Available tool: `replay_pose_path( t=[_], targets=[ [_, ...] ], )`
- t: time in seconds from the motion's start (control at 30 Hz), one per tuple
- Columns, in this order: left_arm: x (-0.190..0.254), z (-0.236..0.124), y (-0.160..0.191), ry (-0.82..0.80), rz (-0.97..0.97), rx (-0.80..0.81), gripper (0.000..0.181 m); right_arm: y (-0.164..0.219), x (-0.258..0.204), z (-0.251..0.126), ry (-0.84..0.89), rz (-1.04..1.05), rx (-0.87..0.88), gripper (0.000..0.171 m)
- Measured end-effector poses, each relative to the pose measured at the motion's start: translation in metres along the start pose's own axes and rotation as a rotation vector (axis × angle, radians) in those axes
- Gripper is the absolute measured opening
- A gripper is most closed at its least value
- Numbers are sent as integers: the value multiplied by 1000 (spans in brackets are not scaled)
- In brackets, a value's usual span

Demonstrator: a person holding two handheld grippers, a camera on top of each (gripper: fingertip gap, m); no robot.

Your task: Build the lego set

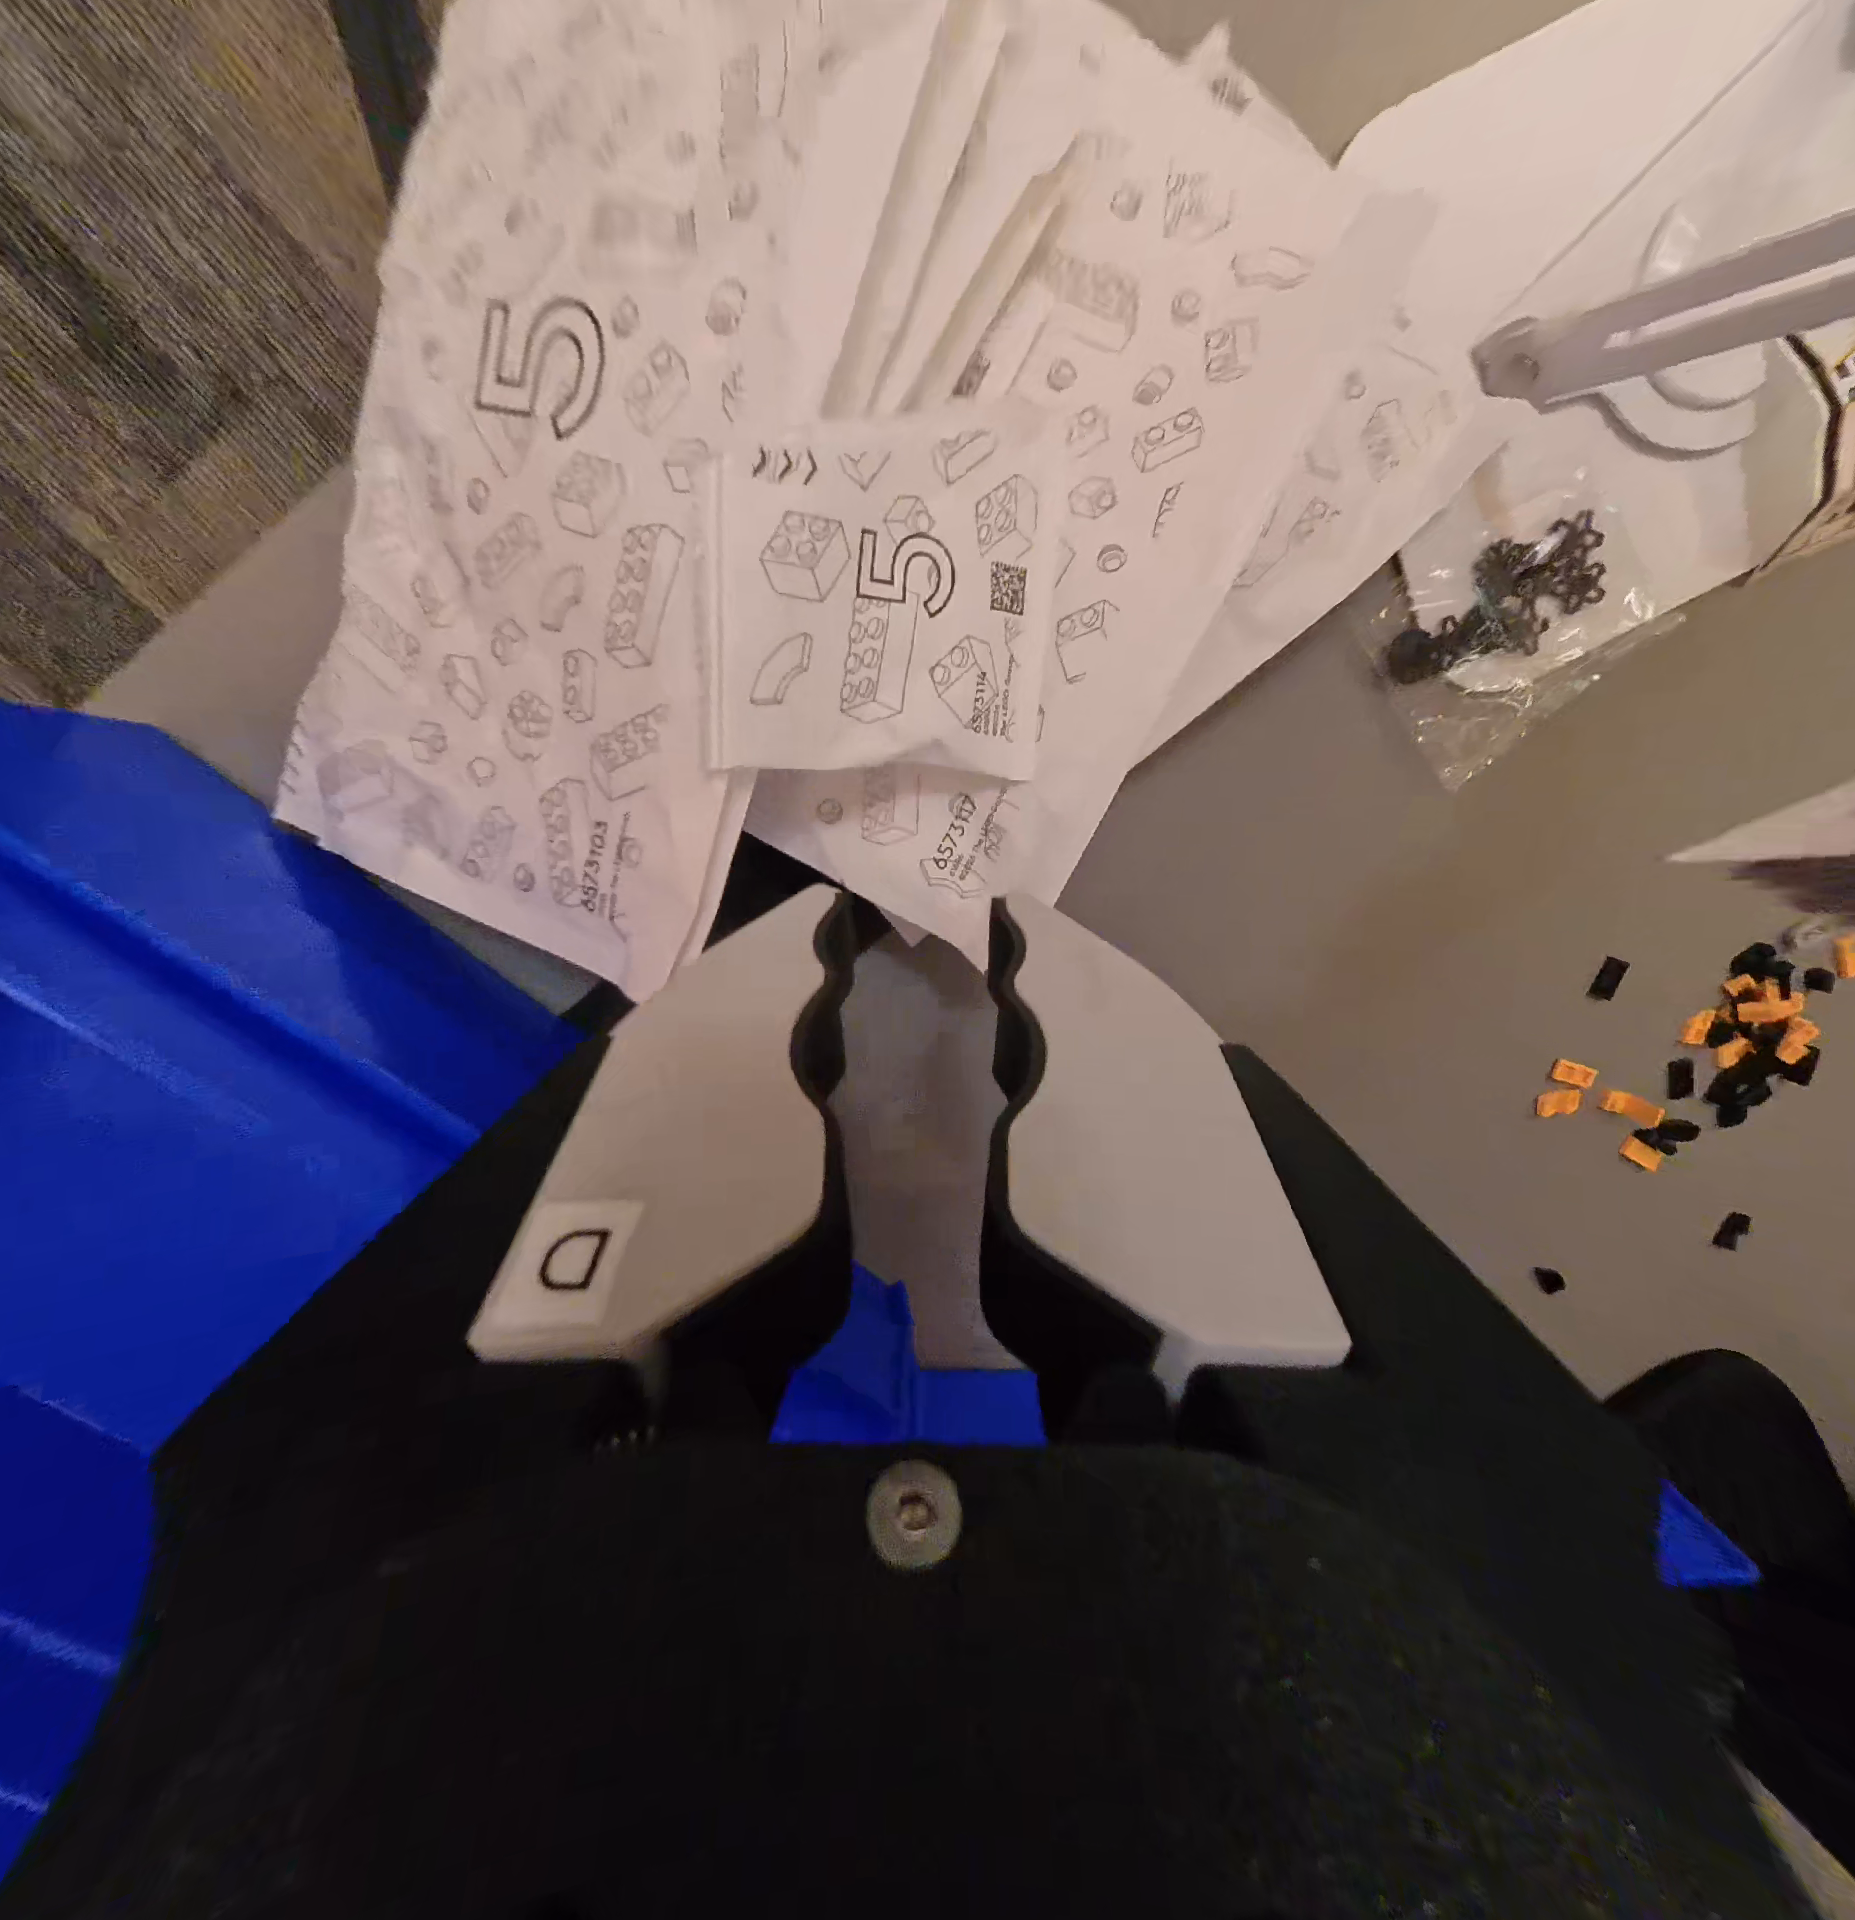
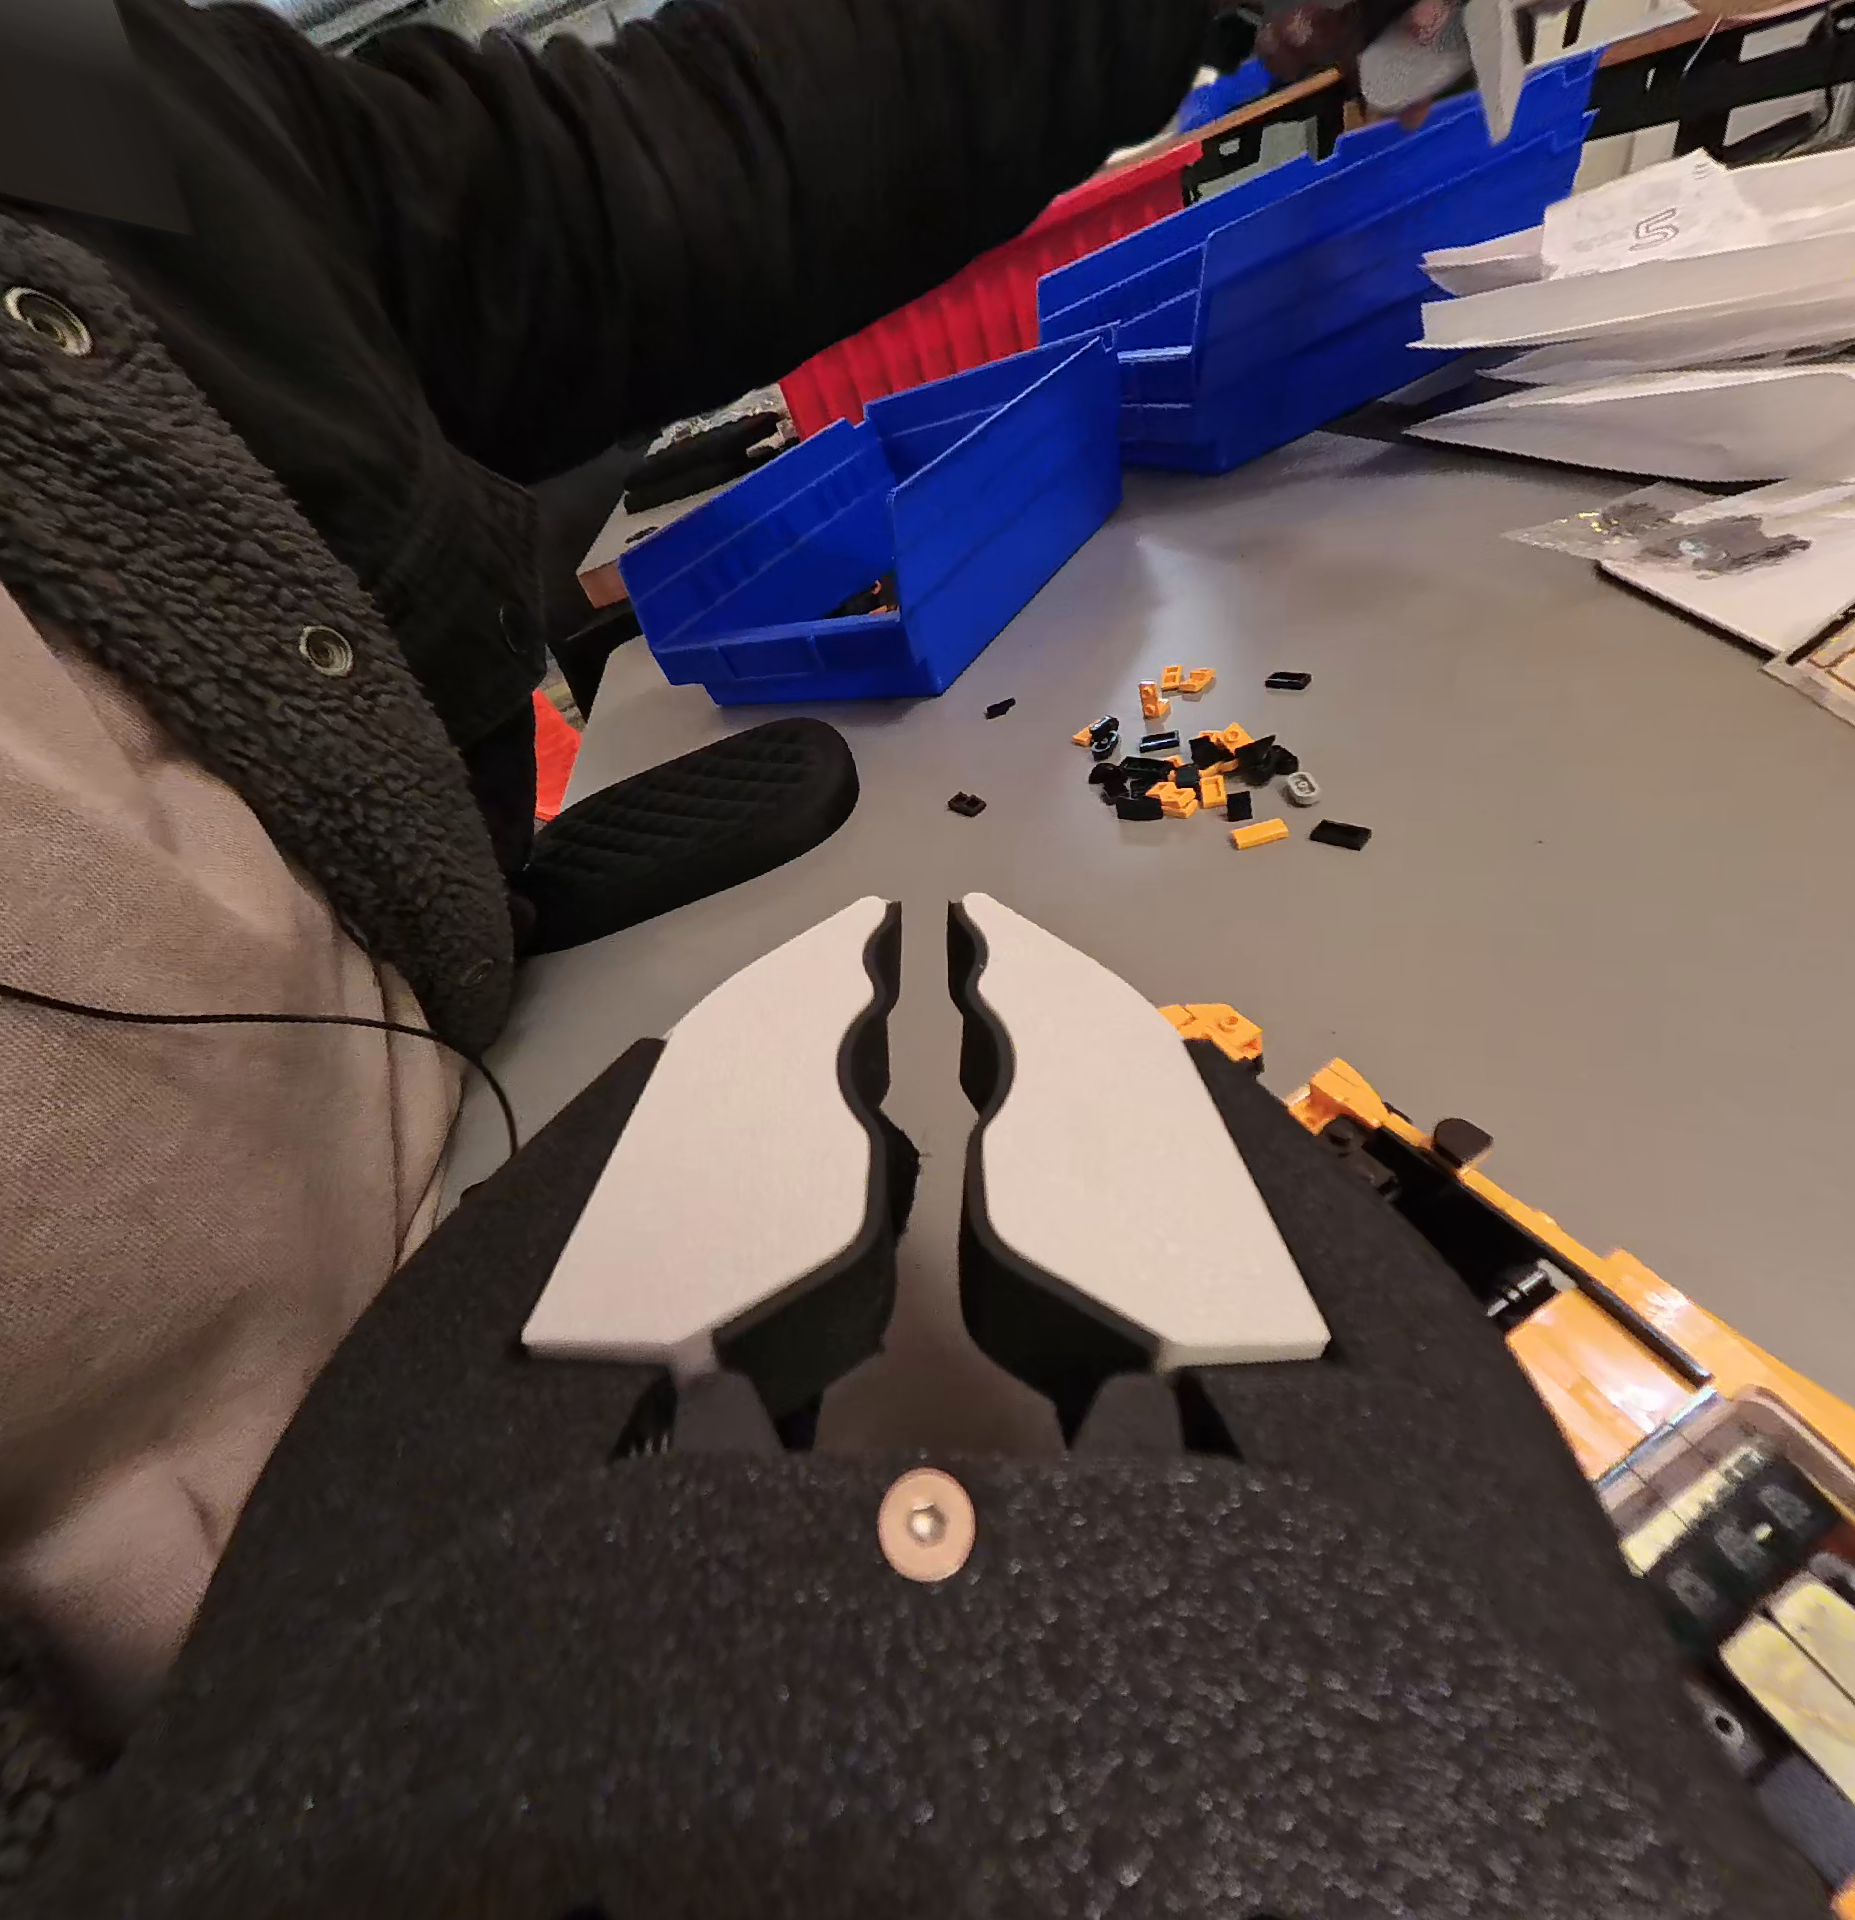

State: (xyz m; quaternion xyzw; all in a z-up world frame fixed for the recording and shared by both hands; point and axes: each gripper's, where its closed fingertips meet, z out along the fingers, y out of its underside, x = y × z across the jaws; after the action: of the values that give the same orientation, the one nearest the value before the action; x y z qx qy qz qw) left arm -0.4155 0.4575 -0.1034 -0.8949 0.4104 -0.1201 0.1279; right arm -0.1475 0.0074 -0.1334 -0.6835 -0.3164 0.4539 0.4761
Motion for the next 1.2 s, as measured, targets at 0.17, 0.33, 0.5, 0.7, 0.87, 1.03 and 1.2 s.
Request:
replay_pose_path(
  t=[0.17, 0.33, 0.5, 0.7, 0.87, 1.03, 1.2],
  targets=[
    [58, -69, -16, -45, 153, 432, 12, -6, 4, -4, 53, -17, 24, 9],
    [168, -131, 14, -41, 293, 805, 0, -18, 16, -13, 178, -45, 75, 9],
    [286, -132, 57, 67, 345, 979, 0, -32, 28, -28, 335, -122, 128, 11],
    [389, -63, 89, 181, 327, 1046, 0, -40, 41, -47, 479, -192, 171, 13],
    [423, 6, 94, 282, 225, 984, 0, -41, 51, -54, 539, -192, 177, 16],
    [426, 67, 114, 290, 333, 824, 7, -41, 56, -60, 566, -236, 134, 35],
    [442, 83, 124, 385, 370, 722, 29, -42, 59, -77, 566, -330, 11, 53]
  ],
)
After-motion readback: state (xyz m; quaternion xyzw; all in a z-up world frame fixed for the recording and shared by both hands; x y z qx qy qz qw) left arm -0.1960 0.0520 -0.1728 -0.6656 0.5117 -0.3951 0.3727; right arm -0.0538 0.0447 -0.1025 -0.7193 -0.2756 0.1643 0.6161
